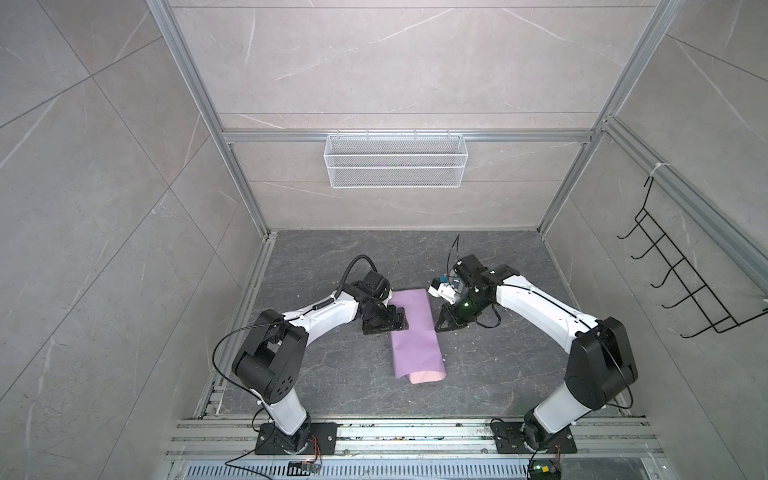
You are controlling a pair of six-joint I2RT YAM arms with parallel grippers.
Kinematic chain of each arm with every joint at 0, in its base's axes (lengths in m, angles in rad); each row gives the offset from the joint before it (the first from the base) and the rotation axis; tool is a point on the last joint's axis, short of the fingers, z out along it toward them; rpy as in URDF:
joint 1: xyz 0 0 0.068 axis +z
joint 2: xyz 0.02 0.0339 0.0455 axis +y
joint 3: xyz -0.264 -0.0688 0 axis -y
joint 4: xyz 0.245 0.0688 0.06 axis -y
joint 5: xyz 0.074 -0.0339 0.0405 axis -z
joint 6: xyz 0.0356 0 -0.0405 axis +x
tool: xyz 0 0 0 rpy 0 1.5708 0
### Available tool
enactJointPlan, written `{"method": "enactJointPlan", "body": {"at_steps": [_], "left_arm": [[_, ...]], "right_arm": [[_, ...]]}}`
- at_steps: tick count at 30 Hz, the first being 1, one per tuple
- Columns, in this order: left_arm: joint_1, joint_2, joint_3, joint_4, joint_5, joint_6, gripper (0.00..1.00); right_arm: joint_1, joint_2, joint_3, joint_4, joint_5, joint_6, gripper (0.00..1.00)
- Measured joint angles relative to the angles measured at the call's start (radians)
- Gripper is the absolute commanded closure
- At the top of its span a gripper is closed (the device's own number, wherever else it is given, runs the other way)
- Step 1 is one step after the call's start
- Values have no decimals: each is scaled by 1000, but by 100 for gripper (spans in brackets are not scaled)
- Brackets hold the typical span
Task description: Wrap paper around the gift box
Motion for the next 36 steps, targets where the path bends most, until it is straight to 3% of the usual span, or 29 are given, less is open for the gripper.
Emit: {"method": "enactJointPlan", "body": {"at_steps": [10, 23, 36], "left_arm": [[0, 13, 14, 0, 6, 4, 11], [0, 18, 19, -2, 7, 4, 11], [0, 18, 18, -2, 7, 4, 11]], "right_arm": [[13, 157, 187, -169, 146, -104, 100], [40, 293, 336, -272, 192, -160, 100], [40, 320, 362, -294, 222, -168, 100]]}}
